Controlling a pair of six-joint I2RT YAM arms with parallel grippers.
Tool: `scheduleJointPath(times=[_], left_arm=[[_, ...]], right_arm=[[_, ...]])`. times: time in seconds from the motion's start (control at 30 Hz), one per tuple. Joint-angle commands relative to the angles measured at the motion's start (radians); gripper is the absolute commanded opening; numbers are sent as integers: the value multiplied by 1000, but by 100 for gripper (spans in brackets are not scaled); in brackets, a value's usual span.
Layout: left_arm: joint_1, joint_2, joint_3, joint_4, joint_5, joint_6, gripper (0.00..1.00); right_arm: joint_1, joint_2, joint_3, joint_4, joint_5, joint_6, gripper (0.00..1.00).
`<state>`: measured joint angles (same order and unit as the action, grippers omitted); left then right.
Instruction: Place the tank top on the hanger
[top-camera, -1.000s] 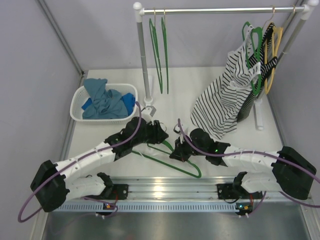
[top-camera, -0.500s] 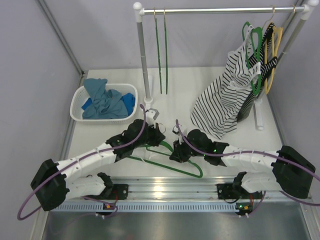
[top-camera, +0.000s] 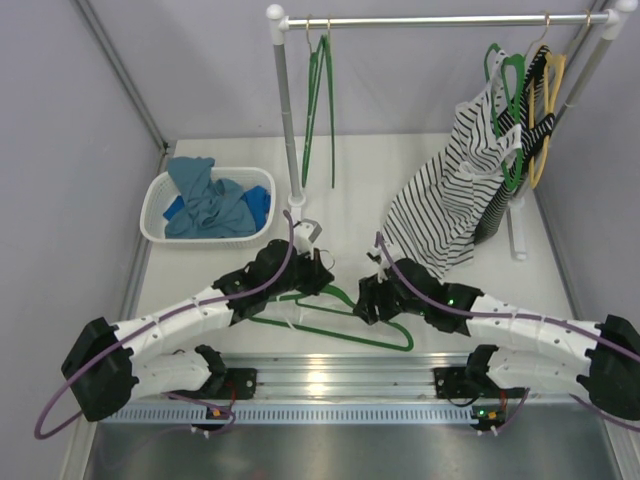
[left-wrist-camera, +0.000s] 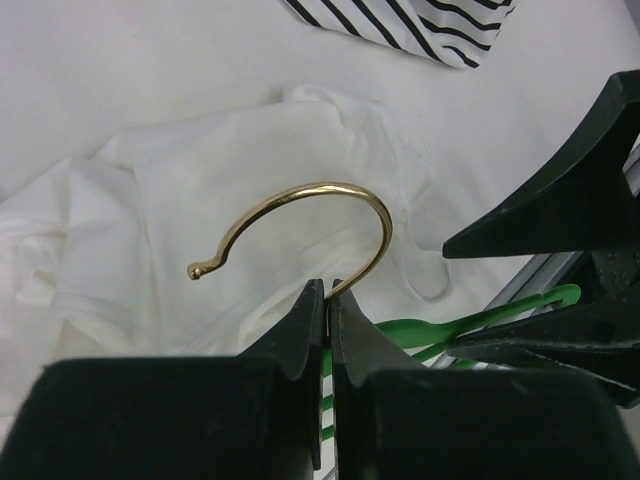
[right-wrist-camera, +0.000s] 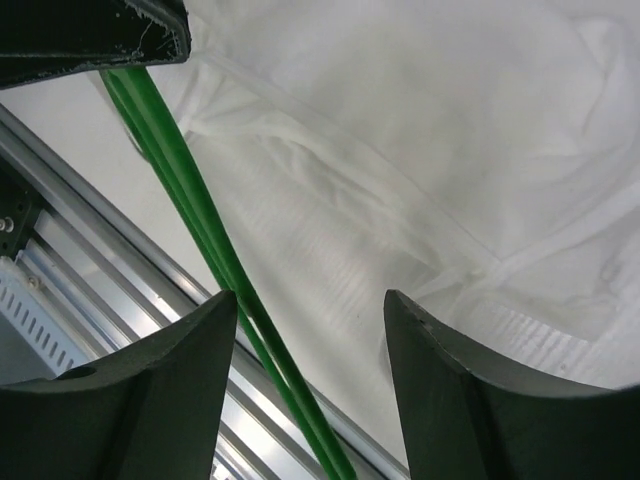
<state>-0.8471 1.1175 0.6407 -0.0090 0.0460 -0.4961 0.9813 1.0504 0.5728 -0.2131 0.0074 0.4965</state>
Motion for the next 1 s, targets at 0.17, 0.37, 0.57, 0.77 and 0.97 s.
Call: scheduleJointPath(times=[0.17, 0.37, 0.57, 0.77, 0.97], left_arm=[[-12, 4, -7, 41, 51, 42, 0], [-15, 1, -10, 35, 71, 60, 0], [-15, -10, -19, 29, 78, 67, 0], [-17, -24, -27, 14, 77, 68, 0], [-17, -44, -39, -19, 64, 65, 0]], right_arm=[[3, -82, 85, -199, 212, 89, 55], [-4, -41, 79, -250, 195, 85, 36], [-6, -7, 56, -267, 210, 108, 32], [-10, 17, 15, -301, 230, 165, 28], [-12, 2, -40, -319, 238, 247, 36]])
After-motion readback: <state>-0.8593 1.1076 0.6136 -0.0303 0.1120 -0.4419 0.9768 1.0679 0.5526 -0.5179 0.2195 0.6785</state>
